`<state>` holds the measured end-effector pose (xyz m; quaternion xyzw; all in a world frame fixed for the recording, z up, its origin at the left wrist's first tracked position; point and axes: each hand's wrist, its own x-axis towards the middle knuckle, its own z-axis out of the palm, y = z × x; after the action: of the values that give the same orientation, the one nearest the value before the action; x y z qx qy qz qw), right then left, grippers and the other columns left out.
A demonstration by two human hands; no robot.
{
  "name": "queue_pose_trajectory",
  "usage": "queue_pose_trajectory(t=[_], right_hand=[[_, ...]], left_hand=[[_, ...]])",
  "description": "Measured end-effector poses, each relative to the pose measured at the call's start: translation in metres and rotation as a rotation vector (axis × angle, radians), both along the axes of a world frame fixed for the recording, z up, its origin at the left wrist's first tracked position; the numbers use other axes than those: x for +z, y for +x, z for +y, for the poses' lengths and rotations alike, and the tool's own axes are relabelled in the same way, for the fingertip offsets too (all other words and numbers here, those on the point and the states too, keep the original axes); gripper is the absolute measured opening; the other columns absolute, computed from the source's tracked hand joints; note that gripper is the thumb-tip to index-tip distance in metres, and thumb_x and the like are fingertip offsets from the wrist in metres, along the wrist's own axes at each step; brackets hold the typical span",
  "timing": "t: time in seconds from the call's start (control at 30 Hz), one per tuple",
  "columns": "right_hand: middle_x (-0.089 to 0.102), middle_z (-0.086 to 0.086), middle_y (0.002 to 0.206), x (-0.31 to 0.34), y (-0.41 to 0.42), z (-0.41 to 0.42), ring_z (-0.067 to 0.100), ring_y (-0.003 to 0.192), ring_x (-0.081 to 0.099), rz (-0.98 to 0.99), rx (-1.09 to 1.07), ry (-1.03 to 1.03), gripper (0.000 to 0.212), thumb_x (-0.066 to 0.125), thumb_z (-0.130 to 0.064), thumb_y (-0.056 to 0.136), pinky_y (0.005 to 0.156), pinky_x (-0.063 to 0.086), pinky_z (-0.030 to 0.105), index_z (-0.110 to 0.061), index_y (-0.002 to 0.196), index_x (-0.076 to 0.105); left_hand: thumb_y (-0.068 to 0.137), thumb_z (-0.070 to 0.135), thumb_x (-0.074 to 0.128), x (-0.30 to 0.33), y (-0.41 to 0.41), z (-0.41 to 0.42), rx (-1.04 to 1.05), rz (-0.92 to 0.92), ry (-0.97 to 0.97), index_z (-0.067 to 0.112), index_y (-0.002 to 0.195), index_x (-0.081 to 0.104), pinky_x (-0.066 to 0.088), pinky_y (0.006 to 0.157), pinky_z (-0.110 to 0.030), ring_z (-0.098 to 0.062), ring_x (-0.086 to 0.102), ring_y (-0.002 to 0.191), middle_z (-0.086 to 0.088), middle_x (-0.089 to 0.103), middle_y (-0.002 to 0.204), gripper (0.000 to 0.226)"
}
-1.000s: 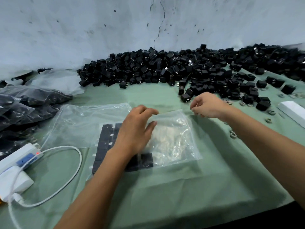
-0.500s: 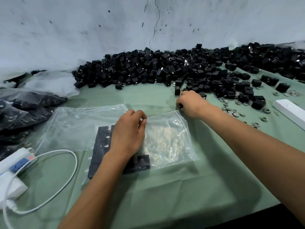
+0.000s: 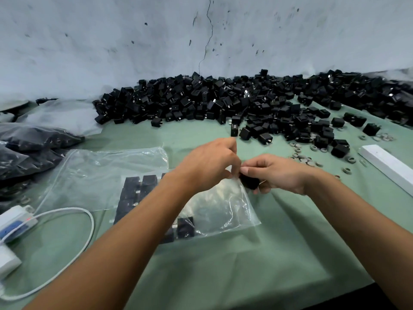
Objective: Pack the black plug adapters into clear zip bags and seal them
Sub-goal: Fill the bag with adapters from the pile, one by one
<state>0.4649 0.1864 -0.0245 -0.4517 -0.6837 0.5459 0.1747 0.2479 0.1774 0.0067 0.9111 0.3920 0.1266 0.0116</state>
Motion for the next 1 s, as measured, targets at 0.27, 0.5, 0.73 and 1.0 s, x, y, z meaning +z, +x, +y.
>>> queue_pose_trajectory(t=[0.27,0.5,0.73,1.0], right_hand=[[0.071,0.011,0.101,0.002,-0.033,0.003,0.022,0.092,0.064,-0.017,0.285,0.055,0.009,0.07,-0.005,0.096,0.084,0.056,0.043,-0.006,0.104,0.073],[0.079,-0.006,0.102,-0.005,-0.079,0.01,0.013,0.096,0.075,-0.13,0.33,0.148,0.015,0.082,-0.026,0.089,0.085,0.06,0.027,-0.026,0.104,0.081],[0.08,0.009,0.089,-0.013,-0.107,0.012,0.023,0.078,0.078,-0.099,0.366,0.099,0.033,0.081,-0.031,0.088,0.072,0.064,0.031,-0.005,0.106,0.075],[0.078,0.016,0.091,-0.024,-0.111,0.012,0.032,0.079,0.076,-0.147,0.326,0.095,0.023,0.075,-0.025,0.094,0.077,0.064,0.045,-0.011,0.111,0.077]], left_hand=[[0.093,0.017,0.072,0.023,-0.01,-0.016,-0.004,-0.116,0.092,0.023,0.099,0.079,0.048,0.082,-0.042,-0.018,0.054,0.098,0.002,0.057,0.103,0.011],[0.093,0.016,0.07,0.027,-0.013,-0.022,-0.018,-0.203,0.169,0.017,0.098,0.079,0.048,0.079,-0.042,-0.018,0.052,0.098,-0.001,0.058,0.102,0.011],[0.094,0.018,0.071,-0.013,-0.052,-0.018,0.334,-0.559,0.17,0.018,0.102,0.074,0.051,0.074,-0.029,-0.006,0.055,0.075,0.008,0.061,0.092,0.008],[0.101,0.028,0.058,-0.071,-0.078,-0.026,0.653,-0.43,0.056,0.02,0.095,0.071,0.042,0.071,-0.028,-0.012,0.053,0.08,0.007,0.056,0.087,0.016]])
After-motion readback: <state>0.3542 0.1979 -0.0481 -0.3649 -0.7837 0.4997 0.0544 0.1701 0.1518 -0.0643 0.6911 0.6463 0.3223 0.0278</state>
